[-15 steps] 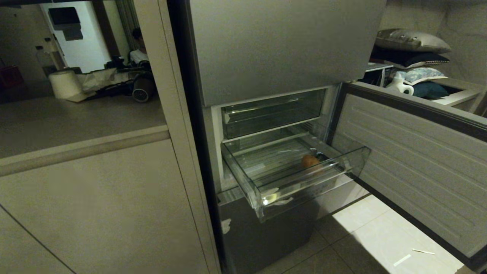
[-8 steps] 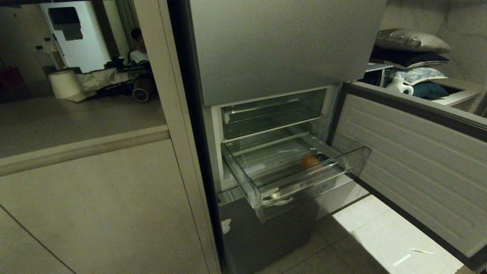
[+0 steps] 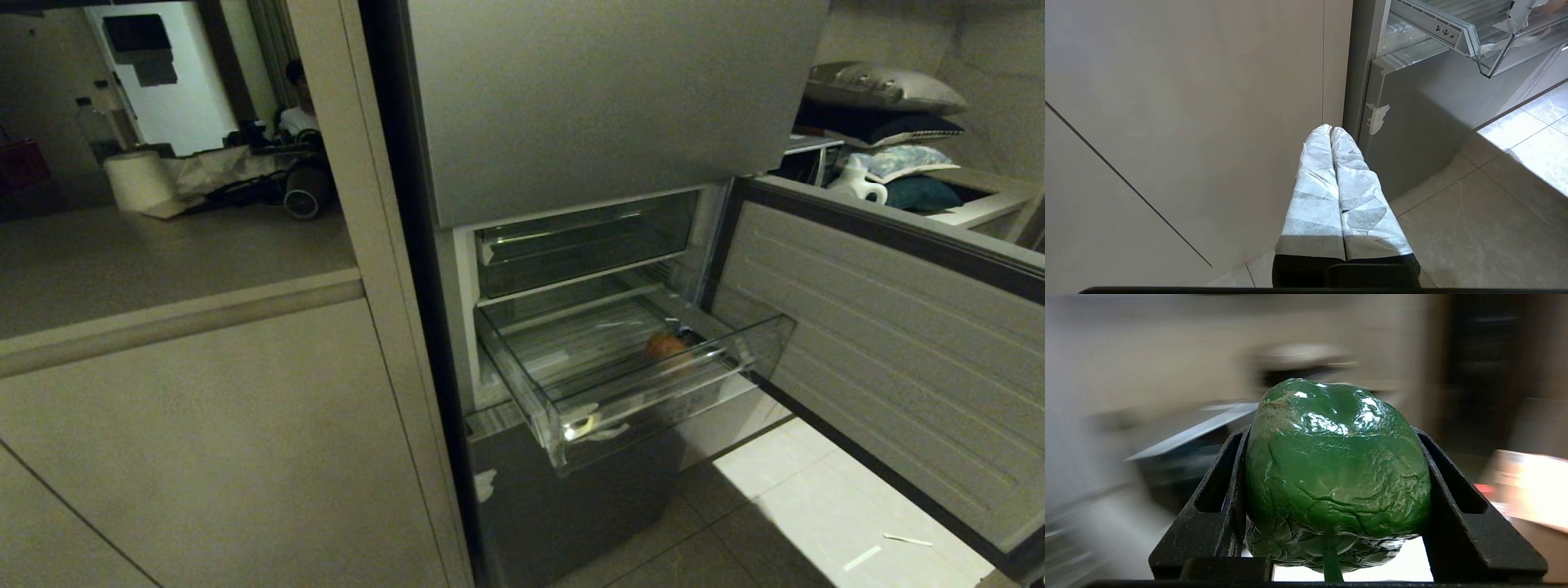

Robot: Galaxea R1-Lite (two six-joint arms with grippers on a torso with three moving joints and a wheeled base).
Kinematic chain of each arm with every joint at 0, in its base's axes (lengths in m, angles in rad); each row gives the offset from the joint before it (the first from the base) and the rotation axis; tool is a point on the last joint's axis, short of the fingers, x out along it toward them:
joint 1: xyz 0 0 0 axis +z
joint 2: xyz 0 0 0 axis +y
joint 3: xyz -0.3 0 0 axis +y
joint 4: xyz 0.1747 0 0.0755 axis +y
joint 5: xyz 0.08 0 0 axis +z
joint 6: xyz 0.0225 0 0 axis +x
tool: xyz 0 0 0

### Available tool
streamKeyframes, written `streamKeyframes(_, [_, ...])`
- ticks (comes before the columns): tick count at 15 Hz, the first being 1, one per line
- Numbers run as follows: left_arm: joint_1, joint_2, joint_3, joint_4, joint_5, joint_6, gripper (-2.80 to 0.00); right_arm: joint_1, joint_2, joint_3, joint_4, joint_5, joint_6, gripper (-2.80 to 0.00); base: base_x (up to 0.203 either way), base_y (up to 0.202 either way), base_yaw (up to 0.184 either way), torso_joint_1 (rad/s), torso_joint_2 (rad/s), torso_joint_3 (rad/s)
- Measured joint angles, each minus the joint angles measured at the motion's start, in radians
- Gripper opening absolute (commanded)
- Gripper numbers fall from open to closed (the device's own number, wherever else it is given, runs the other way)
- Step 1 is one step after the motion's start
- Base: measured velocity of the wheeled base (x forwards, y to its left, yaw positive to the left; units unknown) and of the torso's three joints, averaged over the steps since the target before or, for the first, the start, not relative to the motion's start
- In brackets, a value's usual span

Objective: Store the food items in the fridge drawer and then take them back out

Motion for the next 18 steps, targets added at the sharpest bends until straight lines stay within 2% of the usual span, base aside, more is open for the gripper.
streamKeyframes(2, [0.000,0.000,0.000,0.000,0.000,0.000,-2.80,0.237,-0.045,0.055,0.002,-0.045,-0.025,-2.80,0.000,0.000,0.000,0.000,0.00,0.000])
streamKeyframes(4, [0.000,0.000,0.000,0.000,0.000,0.000,-2.80,0.465,-0.059,0.125,0.001,-0.139,-0.074,-2.80,0.000,0.000,0.000,0.000,0.00,0.000])
streamKeyframes(6, [0.000,0.000,0.000,0.000,0.000,0.000,-2.80,0.649,-0.042,0.202,-0.012,-0.224,-0.113,-2.80,0.000,0.000,0.000,0.000,0.00,0.000])
streamKeyframes(7, [0.000,0.000,0.000,0.000,0.000,0.000,-2.80,0.706,-0.014,0.227,-0.025,-0.244,-0.121,-2.80,0.000,0.000,0.000,0.000,0.00,0.000])
streamKeyframes(10, [0.000,0.000,0.000,0.000,0.000,0.000,-2.80,0.783,0.145,0.239,-0.092,-0.230,-0.131,-2.80,0.000,0.000,0.000,0.000,0.00,0.000])
streamKeyframes(13, [0.000,0.000,0.000,0.000,0.000,0.000,-2.80,0.833,0.324,0.188,-0.165,-0.140,-0.140,-2.80,0.000,0.000,0.000,0.000,0.00,0.000])
streamKeyframes(16, [0.000,0.000,0.000,0.000,0.000,0.000,-2.80,0.884,0.461,0.095,-0.183,-0.047,-0.177,-2.80,0.000,0.000,0.000,0.000,0.00,0.000])
streamKeyframes(18, [0.000,0.000,0.000,0.000,0.000,0.000,-2.80,0.909,0.526,0.041,-0.183,-0.024,-0.180,-2.80,0.000,0.000,0.000,0.000,0.00,0.000])
